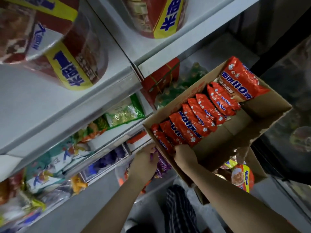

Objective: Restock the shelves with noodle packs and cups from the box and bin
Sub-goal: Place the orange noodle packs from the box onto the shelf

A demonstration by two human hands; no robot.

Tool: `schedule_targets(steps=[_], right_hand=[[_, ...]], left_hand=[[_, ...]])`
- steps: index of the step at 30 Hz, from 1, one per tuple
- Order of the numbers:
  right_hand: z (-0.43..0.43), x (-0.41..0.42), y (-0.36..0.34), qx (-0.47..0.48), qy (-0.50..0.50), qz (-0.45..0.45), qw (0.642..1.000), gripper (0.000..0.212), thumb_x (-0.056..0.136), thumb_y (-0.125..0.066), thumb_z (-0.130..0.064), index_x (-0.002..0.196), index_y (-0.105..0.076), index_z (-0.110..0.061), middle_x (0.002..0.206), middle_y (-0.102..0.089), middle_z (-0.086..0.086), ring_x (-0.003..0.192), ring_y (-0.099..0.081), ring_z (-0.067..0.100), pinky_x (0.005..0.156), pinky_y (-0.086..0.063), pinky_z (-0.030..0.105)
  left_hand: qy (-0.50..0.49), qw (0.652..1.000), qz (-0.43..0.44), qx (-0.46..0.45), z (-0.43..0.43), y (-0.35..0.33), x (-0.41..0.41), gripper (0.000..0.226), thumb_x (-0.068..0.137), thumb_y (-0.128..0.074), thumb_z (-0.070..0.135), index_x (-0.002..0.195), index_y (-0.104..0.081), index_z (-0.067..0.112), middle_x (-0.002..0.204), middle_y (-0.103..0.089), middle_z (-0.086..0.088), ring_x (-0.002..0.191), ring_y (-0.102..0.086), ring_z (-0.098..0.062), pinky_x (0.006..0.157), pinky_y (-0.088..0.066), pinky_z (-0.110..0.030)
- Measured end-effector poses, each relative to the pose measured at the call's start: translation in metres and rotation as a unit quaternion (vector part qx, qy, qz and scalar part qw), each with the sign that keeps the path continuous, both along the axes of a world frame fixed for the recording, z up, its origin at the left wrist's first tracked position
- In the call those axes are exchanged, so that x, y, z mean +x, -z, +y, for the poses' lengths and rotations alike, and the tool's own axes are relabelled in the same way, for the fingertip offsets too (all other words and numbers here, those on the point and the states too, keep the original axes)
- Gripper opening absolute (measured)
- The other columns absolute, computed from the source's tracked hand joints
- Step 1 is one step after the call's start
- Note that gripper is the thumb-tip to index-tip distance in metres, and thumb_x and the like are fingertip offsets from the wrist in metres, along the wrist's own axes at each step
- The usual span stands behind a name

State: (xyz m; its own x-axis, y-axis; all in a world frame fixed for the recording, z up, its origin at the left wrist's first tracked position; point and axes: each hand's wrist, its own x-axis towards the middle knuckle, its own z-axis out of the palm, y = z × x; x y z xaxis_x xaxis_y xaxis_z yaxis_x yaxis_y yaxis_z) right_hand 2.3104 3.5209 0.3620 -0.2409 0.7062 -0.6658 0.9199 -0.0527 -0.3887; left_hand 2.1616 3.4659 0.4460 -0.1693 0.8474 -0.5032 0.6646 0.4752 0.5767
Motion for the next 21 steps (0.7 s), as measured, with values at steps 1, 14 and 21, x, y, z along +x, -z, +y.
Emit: schedule_targets(steps=[1,14,21], right_hand=[[0.002,0.001,-0.002,0.007,-0.002,0.001,1.0,0.017,0.096,-0.057,-0.025,0.08,-0.061,-0.021,0.076,-0.066,-0.007,0.072,-0.068,0.012,0.07,-0.058,0.026],[-0.01,0.008,-0.152,0.047,0.214,0.244,0.945,0.018,0.088,-0.069,-0.016,0.074,-0.068,-0.027,0.075,-0.07,-0.006,0.074,-0.067,0.012,0.076,-0.055,0.033],[-0.057,-0.041,-0.273,-0.003,0.326,0.408,0.853,0.011,0.093,-0.062,-0.005,0.082,-0.063,-0.01,0.08,-0.066,0.012,0.074,-0.064,0.02,0.076,-0.057,0.037]], left_hand=[[-0.005,1.0,0.006,-0.006,-0.001,-0.001,-0.001,0.034,0.097,-0.048,0.005,0.122,-0.061,0.024,0.106,-0.072,-0.004,0.088,-0.068,-0.022,0.073,-0.053,-0.036],[0.057,0.996,-0.063,0.013,-0.038,-0.071,0.009,0.073,0.085,-0.071,0.048,0.146,-0.035,0.032,0.134,-0.056,0.004,0.117,-0.057,-0.014,0.094,-0.04,-0.022],[-0.02,0.988,-0.069,0.137,-0.071,-0.145,-0.025,0.093,0.083,-0.075,0.046,0.155,-0.02,0.025,0.131,-0.05,0.008,0.121,-0.051,-0.013,0.091,-0.042,-0.025]])
